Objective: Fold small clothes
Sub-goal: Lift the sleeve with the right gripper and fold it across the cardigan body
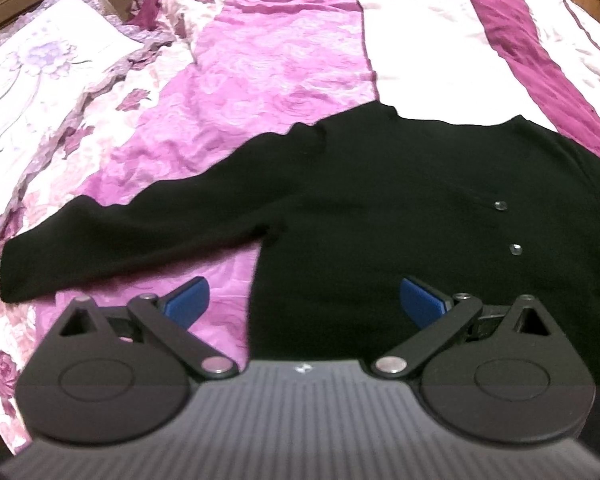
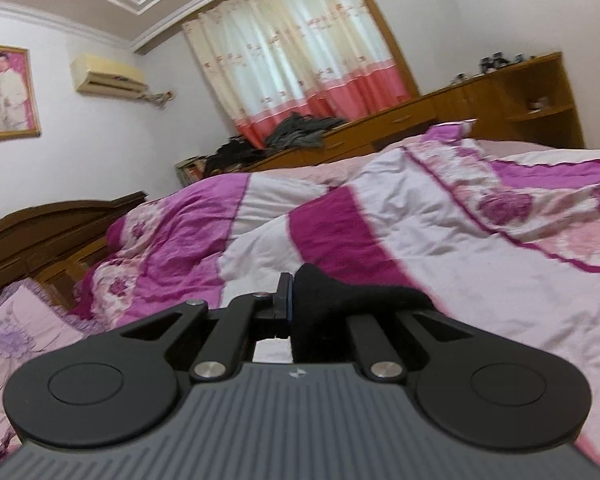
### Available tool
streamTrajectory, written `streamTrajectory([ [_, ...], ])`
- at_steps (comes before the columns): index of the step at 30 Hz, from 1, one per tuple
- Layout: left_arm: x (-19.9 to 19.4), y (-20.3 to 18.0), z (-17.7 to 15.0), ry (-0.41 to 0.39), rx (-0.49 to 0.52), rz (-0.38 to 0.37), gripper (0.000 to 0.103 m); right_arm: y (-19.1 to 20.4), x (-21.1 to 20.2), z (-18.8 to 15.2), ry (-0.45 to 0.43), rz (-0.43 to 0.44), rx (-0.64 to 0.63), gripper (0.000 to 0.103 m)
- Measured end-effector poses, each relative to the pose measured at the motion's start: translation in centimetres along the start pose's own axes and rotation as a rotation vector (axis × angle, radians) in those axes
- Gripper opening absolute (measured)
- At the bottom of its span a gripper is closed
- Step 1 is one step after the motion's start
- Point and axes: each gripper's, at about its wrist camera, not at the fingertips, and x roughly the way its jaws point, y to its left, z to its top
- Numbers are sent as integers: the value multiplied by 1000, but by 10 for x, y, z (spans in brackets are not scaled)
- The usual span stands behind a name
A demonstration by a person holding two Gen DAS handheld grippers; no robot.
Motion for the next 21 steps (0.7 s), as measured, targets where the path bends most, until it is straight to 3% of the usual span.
streamTrajectory([
  [12,4,38,-1,-32,-43,20,103,87,45,-76,138,112,-33,4],
  [21,13,45,-6,-47,-31,19,103,106,99,-168,345,120,-65,4],
])
